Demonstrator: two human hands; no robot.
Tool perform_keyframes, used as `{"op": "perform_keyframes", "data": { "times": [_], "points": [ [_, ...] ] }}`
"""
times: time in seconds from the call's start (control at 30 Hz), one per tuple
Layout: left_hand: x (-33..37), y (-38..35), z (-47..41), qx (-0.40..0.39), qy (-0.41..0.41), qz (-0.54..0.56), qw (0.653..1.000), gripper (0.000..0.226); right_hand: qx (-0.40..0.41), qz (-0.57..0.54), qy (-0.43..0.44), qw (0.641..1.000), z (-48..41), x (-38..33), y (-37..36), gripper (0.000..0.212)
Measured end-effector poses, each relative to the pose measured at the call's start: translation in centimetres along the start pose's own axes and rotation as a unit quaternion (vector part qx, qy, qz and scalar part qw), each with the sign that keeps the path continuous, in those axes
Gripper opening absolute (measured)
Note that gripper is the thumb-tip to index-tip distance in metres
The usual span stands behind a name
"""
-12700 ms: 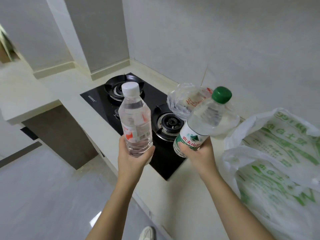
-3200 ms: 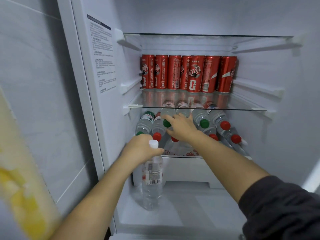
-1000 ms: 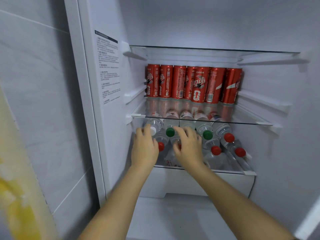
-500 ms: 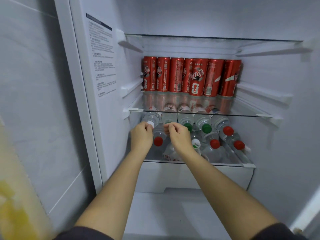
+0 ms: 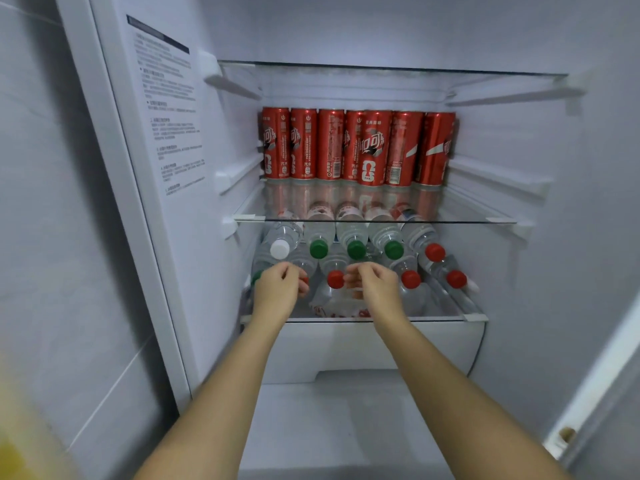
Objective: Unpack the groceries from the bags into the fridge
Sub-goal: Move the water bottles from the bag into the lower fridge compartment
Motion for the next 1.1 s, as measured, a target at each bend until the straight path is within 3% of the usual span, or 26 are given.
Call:
{"op": "perform_keyframes", "data": {
  "times": [0.1,0.23,0.33,0.7,0.93,1.1],
  "points": [
    [2.0,-2.1,0.4,-0.12,-0.017,0.073,0.99,0.021,0.018,-0.08,-0.03,0.996,-0.4,0.1,2.6,0.022],
    [2.7,-3.4,-1.0,-0.167,0.018,0.129,0.977,0.021,-0.051,-0.082,-0.055,0.994,-1.5,-0.4,3.0,0.021],
    [2.3,-3.5,-1.6,-0.163,0.036,0.148,0.975,0.022,-0.095,-0.089,-0.063,0.989,-1.8,-0.7,2.6,0.022],
    [1.8,-4.0,-1.7,-0.117,0.046,0.199,0.972,0.017,-0.118,-0.089,-0.03,0.989,-2.4,-1.0,2.6,0.024],
    [3.6,-7.9,-1.1,-0.235,0.032,0.162,0.958,0.021,0.025,-0.098,-0.039,0.994,-3.0,0.1,8.1,0.018],
    [3.2,-8.3,-2.0,-0.165,0.048,0.178,0.969,0.017,0.019,-0.066,-0.034,0.997,-4.1,-0.5,7.4,0.017]
  ]
}}
Point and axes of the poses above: each hand's wrist, its own z-axis away from the middle knuckle, its own y-axis out of the back of the hand, x = y × z, the point moved 6 cm from there along -z, towards the middle knuckle, and after that the axes turned 6 degrees about -y, right-handed, at the moved point
